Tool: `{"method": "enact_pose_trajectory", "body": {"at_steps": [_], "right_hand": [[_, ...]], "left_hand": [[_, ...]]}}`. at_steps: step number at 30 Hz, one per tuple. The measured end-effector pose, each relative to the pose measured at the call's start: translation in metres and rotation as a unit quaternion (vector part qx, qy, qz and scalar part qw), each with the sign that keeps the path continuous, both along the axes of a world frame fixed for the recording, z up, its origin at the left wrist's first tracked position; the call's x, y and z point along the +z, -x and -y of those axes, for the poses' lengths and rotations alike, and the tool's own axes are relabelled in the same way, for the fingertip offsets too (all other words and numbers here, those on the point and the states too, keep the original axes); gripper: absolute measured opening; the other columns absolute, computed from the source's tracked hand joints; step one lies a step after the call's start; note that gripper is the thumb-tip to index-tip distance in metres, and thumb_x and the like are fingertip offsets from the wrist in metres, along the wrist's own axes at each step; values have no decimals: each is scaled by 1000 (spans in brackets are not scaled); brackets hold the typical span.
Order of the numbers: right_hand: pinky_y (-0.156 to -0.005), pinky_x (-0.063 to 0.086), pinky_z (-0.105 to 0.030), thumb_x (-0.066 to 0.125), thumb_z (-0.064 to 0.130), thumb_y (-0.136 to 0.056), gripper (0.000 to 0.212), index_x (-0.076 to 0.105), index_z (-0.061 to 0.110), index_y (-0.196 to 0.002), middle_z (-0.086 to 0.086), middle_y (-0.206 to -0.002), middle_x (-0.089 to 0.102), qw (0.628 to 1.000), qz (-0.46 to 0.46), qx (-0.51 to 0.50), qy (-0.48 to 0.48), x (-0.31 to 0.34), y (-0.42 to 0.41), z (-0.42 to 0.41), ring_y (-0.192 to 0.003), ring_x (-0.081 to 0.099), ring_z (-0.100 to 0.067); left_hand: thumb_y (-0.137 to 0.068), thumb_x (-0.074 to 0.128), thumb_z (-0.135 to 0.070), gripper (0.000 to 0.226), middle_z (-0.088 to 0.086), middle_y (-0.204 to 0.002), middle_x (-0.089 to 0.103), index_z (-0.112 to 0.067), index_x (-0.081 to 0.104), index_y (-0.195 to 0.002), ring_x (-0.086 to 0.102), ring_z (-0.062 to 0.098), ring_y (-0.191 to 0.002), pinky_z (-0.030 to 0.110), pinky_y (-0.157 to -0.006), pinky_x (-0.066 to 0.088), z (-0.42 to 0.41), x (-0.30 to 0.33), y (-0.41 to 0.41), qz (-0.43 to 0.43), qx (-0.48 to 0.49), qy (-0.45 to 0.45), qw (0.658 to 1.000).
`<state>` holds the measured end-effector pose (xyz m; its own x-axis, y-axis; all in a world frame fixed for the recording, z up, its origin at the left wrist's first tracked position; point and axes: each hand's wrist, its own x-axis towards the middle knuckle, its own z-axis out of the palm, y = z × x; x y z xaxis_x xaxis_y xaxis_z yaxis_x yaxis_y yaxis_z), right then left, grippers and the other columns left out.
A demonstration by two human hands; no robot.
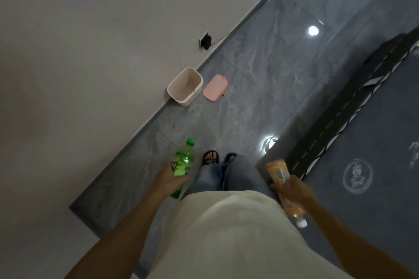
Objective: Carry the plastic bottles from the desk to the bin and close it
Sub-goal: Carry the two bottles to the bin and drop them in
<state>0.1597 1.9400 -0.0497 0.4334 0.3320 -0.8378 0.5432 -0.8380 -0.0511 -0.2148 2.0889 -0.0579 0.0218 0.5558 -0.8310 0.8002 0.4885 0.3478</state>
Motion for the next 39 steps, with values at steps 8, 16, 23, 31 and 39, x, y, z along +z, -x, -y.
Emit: {"method": "enact_pose_trajectory", "body": {"at_steps": [8, 16, 23, 31, 39], "right_hand": [[-81, 48, -35, 63, 44, -92, 48, 57, 6, -122, -7, -93, 64, 997, -28, 3, 67, -2, -90, -62, -83, 63, -24], [-91, 48, -41, 64, 38, -91, 42, 58, 3, -114, -21, -110, 66, 992, 31, 122, 6, -4, -149, -239, -105, 65, -37], [-83, 52, -38, 64, 69, -75, 70, 52, 20, -124, -6, -109, 68, 947, -48, 315, 41, -25, -112, -371, -96, 66, -25], [-73, 44, -32, 70, 65, -71, 74, 46, 19, -124, -2, -105, 67, 901, -83, 425, -37, -135, -14, -468, -84, 62, -21], [-68, 44, -32, 75, 52, -73, 64, 51, 18, -121, -5, -112, 61, 778, -64, 599, -179, -319, 101, -567, -93, 64, -26]], "left_hand": [[-69, 79, -35, 53, -7, -93, 61, -27, 47, -111, 60, 19, -86, 28, -63, 42, -110, -9, -98, 31, 33, -37, 998], [-85, 76, -36, 65, 15, -126, 59, -9, 49, -138, 58, 37, -118, 34, -89, 44, -111, -41, -116, -20, 145, -2, 989], [-70, 84, -43, 76, 9, -110, 60, -16, 43, -128, 61, 27, -92, 38, -78, 53, -70, -56, -106, -10, 302, 93, 949], [-75, 83, -38, 59, 2, -105, 63, -23, 47, -120, 64, 19, -88, 34, -73, 53, -122, -149, -114, 22, 406, 40, 913], [-73, 74, -46, 46, -15, -85, 59, -35, 46, -107, 56, -2, -73, 19, -53, 39, -222, -310, -101, 14, 450, -74, 890]]}}
